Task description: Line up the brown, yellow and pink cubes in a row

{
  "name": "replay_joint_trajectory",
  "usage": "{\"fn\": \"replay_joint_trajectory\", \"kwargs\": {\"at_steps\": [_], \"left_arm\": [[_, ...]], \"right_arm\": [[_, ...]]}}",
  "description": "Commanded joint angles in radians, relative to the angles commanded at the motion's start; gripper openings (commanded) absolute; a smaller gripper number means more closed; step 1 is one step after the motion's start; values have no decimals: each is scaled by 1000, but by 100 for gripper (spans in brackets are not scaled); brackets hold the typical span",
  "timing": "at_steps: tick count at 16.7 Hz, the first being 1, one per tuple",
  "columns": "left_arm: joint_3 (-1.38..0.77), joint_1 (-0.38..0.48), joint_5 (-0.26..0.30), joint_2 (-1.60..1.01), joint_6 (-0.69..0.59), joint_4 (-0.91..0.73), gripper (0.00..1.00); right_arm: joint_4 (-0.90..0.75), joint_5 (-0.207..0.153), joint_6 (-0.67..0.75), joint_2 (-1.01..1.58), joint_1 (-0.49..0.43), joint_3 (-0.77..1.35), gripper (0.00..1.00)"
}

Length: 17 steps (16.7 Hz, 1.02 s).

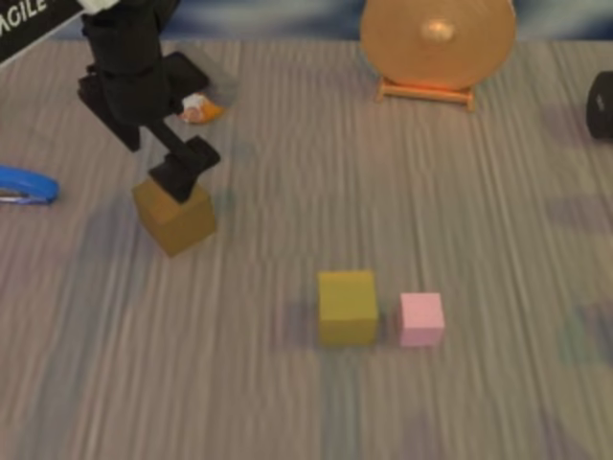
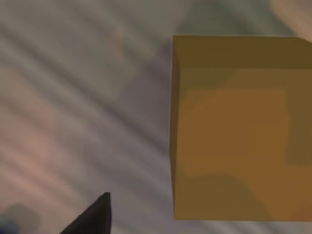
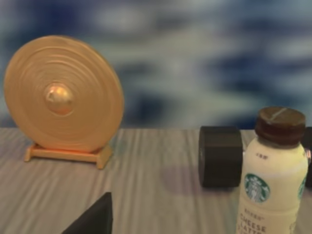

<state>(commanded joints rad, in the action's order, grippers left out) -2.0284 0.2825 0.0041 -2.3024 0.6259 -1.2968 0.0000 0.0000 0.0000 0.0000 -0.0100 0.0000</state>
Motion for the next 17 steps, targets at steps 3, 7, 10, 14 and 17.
{"fn": "replay_joint_trajectory", "kwargs": {"at_steps": [3, 7, 10, 14, 17], "left_arm": [[4, 3, 0, 4, 2, 2, 100], [64, 0, 0, -14, -1, 75, 100], [155, -1, 0, -47, 1, 210, 100], [230, -2, 1, -76, 2, 306, 100], [230, -2, 1, -76, 2, 307, 100]], "right_arm": [[0, 0, 0, 0, 0, 0, 100], [0, 0, 0, 0, 0, 0, 100], [0, 0, 0, 0, 0, 0, 100], [0, 0, 0, 0, 0, 0, 100], [0, 0, 0, 0, 0, 0, 100]]}}
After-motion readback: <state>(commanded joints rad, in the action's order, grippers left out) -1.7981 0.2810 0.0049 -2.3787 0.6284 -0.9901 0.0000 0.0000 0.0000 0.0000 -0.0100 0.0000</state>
